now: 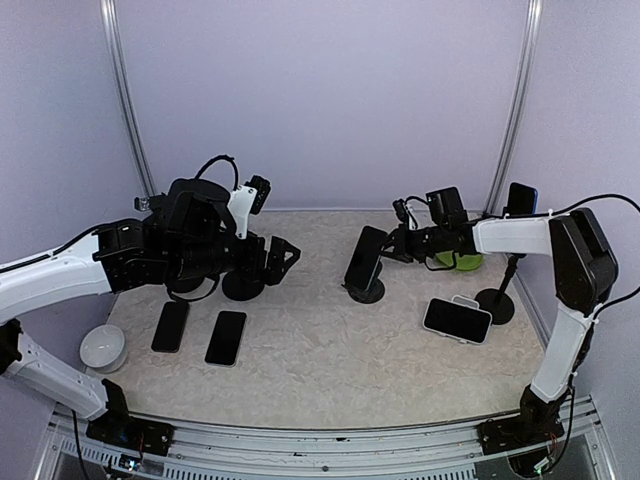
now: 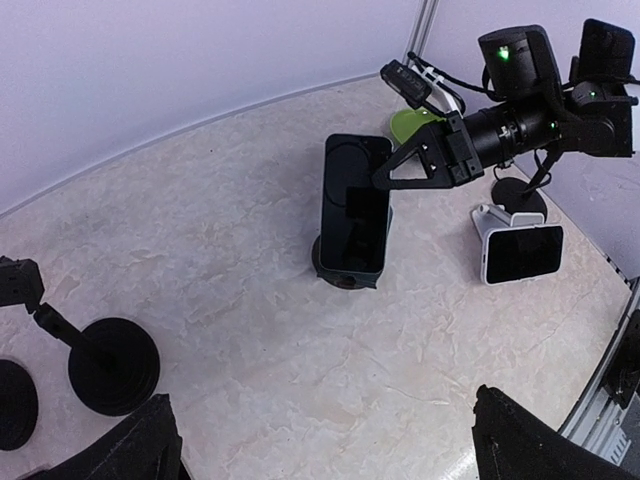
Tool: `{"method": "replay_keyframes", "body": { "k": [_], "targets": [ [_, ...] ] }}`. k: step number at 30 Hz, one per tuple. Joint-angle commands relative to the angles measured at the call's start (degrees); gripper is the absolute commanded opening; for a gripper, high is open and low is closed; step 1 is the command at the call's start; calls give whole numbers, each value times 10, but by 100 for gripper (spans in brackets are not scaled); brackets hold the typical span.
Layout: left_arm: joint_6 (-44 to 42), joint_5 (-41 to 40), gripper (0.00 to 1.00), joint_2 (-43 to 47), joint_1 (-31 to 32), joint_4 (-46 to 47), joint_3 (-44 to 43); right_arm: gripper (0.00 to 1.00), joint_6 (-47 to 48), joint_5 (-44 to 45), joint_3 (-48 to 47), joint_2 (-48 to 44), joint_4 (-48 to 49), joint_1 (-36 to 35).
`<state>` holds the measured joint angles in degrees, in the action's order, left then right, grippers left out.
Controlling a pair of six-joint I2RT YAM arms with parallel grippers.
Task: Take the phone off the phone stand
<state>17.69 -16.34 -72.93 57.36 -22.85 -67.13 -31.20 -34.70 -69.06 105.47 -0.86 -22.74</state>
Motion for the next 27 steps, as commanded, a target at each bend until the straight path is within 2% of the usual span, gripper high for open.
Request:
{"method": "replay_keyframes", "body": {
  "k": [1,8,16,27],
  "targets": [
    [3,-17,99,-26,4,-20,-43,0,-6,-9,-44,-47,-4,-1],
    [15,15,99,-67,5,-15,-77,0,-24,-22,-70,-79,-22,-9],
    [31,70,99,-160,6,-34,-150,0,-60,-34,-67,-122,-17,-45],
    [29,78,99,-292,3,-80,-264,0,-90,-11,-52,-170,-34,-109]
  ]
}}
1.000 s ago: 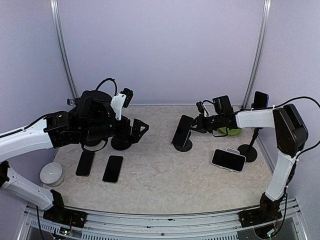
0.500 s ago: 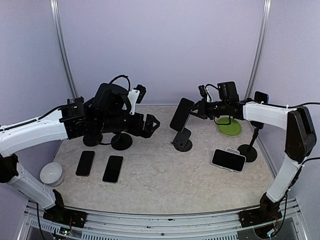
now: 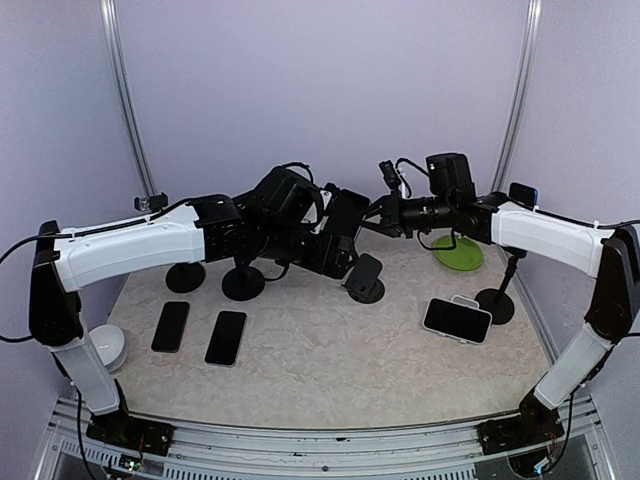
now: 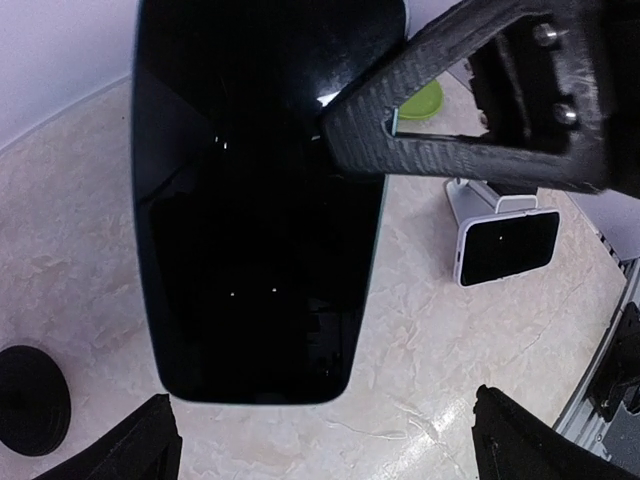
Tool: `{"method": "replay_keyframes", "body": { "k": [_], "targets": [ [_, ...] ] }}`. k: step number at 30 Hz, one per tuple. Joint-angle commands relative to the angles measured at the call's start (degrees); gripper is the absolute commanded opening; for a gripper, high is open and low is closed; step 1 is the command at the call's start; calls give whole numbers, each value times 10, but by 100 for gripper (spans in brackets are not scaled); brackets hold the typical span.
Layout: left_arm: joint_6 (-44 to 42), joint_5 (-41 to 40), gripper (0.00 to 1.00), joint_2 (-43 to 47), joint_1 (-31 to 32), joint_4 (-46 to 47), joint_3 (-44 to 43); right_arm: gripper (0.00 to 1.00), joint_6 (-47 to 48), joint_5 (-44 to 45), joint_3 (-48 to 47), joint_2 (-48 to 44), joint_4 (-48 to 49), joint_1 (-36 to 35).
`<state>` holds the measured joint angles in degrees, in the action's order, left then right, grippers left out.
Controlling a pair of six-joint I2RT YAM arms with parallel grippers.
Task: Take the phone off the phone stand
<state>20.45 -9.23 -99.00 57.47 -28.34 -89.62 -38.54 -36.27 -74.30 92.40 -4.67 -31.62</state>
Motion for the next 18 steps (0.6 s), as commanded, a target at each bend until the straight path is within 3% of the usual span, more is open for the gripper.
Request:
{"method": "replay_keyframes", "body": {
  "k": [1,18],
  "targets": [
    [0,9,99,-42,1,-29,-47,0,-18,7,3,-44,2,-24],
    [-22,57,99,-75,-47,-13,-60,0,-35,13,64,-106,-5,-48]
  ]
}}
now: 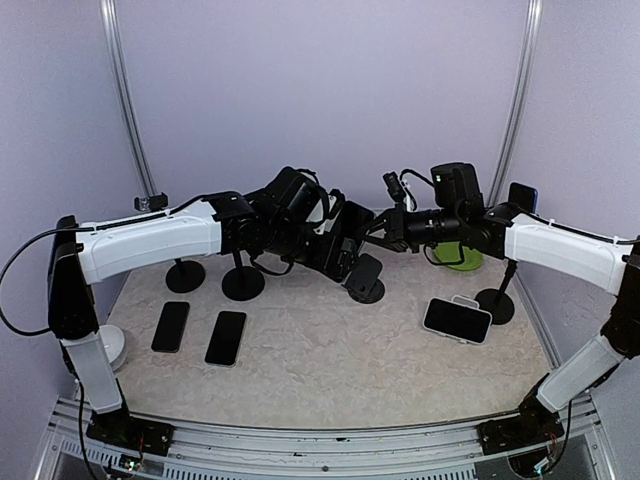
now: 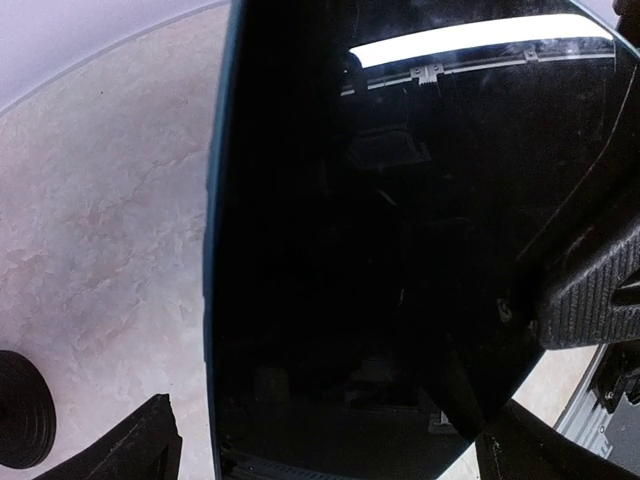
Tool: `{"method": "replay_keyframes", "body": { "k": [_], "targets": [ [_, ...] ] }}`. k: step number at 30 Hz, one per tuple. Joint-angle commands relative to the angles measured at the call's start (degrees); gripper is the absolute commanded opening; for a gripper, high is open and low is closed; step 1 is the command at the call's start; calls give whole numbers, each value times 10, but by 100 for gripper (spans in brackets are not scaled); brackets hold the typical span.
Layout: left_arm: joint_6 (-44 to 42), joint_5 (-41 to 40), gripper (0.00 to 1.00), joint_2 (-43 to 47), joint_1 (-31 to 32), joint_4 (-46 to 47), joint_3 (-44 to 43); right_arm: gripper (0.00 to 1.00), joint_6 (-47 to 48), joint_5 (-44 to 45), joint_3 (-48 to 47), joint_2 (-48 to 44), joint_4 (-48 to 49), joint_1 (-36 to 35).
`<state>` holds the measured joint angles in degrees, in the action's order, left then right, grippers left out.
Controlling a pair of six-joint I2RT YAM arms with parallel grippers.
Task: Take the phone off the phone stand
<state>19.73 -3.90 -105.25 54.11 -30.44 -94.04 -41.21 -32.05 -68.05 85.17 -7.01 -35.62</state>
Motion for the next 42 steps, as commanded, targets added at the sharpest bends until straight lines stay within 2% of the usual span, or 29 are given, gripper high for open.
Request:
{"method": "replay_keyframes", "body": {
  "k": [1,11,23,25,27,29,31,34,37,42],
  "targets": [
    [-17,9,98,-13,-12,10,-17,0,-9,-30,1,-31,19,-8],
    [-19,5,90,-16,-8,5,-21,0,-10,-35,-10,-20,16,-11],
    [11,-15,57,3,9,21,14,0,-21,-29,22,-10,35,-13],
    [33,-20,53,10,14,27,29,5,-21,-30,26,-5,38,-13],
    [43,-26,49,16,16,27,42,15,-19,-31,26,1,38,-13],
    [55,-30,47,22,17,25,59,26,-19,-31,26,5,38,-13],
    [62,-33,45,31,18,24,75,42,-17,-27,26,8,37,-13],
    [82,-38,43,45,18,22,102,56,-13,-17,27,7,32,-13],
    [106,-33,42,58,19,24,132,61,-11,-10,31,5,31,-11],
    [141,-23,41,69,27,11,170,63,-9,-6,45,-1,35,4]
  ]
}}
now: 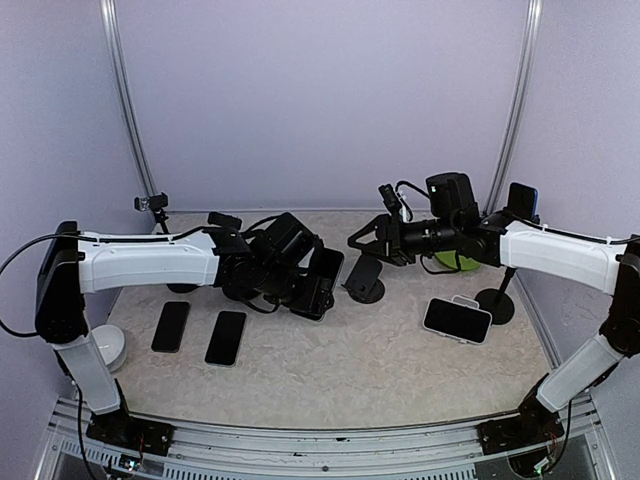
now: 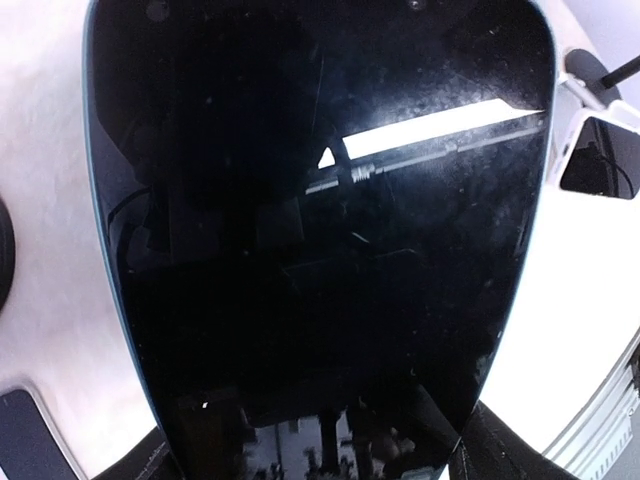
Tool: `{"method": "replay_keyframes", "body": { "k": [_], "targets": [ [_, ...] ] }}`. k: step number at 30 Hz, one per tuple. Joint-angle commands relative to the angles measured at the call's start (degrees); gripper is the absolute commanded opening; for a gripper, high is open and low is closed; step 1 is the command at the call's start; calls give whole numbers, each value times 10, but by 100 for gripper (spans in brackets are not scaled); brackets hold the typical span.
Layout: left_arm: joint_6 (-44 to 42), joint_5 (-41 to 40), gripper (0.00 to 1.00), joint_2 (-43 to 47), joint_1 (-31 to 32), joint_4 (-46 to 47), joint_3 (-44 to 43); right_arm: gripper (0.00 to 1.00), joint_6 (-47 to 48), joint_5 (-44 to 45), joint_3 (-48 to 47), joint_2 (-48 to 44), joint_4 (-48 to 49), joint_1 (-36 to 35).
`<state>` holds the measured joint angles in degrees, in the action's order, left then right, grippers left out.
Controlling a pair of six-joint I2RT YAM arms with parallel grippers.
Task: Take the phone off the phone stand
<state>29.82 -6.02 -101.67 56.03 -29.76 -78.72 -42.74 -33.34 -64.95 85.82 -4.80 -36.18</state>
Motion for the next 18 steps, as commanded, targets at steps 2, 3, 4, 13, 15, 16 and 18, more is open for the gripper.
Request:
{"method": "replay_keyframes", "body": {
  "k": [2,3,4,13,15,16,18],
  "targets": [
    [61,-1,40,36,13,1,32,64,6,8,25,-14,14,18],
    [75,1,40,38,17,0,39,64,7,8,29,-16,16,22],
    [86,1,40,38,20,-1,46,64,8,7,32,-18,17,25],
    [174,11,39,21,34,-17,79,64,15,-7,67,-27,27,41],
    [186,16,39,15,36,-20,82,64,15,-8,68,-27,25,43],
    [192,17,39,10,37,-22,84,64,15,-9,68,-26,24,44],
    [198,20,39,3,37,-26,88,64,17,-10,65,-24,20,46]
  ]
}}
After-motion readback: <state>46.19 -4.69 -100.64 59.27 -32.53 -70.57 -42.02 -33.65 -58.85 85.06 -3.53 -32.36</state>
